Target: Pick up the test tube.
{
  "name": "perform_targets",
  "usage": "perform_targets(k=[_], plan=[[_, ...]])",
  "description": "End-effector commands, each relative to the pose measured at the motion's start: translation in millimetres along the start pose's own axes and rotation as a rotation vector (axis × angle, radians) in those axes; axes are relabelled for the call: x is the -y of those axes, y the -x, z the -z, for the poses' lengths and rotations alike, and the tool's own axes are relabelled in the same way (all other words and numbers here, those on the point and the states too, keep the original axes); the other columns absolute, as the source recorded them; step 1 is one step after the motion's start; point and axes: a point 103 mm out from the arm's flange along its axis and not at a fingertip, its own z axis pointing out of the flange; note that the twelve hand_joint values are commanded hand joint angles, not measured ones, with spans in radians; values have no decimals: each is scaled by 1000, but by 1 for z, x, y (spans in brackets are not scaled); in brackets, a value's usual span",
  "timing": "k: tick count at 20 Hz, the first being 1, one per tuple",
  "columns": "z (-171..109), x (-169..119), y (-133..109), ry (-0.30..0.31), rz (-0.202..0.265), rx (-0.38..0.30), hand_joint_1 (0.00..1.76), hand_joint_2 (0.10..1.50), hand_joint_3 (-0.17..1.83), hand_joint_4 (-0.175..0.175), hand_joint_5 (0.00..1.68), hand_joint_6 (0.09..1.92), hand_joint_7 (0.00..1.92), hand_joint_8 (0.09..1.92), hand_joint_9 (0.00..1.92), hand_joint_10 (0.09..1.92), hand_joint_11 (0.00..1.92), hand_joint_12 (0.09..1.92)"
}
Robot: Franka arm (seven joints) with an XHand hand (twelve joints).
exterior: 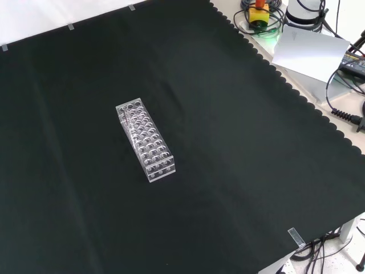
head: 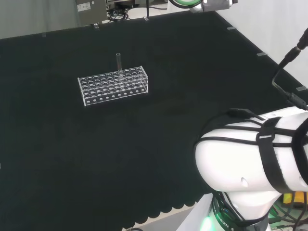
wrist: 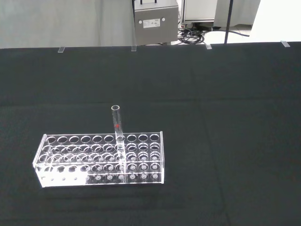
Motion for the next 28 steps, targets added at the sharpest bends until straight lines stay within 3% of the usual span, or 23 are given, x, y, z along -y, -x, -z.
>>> perform_targets(k=[1, 4, 9, 15, 19, 28], plan=[[0, 0, 0, 11, 0, 6, 402, 760, 515, -29, 0, 87, 0, 464, 0, 453, 0, 1089], [0, -6, 0, -4, 9, -2, 391, 837, 368, -28, 1, 87, 0, 440, 0, 430, 0, 1090], [-5, -31, -8, -2, 48, -30, 395, 855, 325, -28, 3, 87, 0, 451, 0, 455, 0, 1100], [-19, -63, -23, -5, 74, -50, 661, 788, 276, -47, 96, 87, 90, 724, 13, 823, 0, 1390], [-31, -90, -32, -44, 88, -51, 730, 757, 318, -68, 209, 87, 234, 813, 128, 922, 0, 1530], [-74, -149, -45, -141, 118, -27, 713, 763, 367, -77, 251, 87, 278, 831, 178, 923, 0, 1557]])
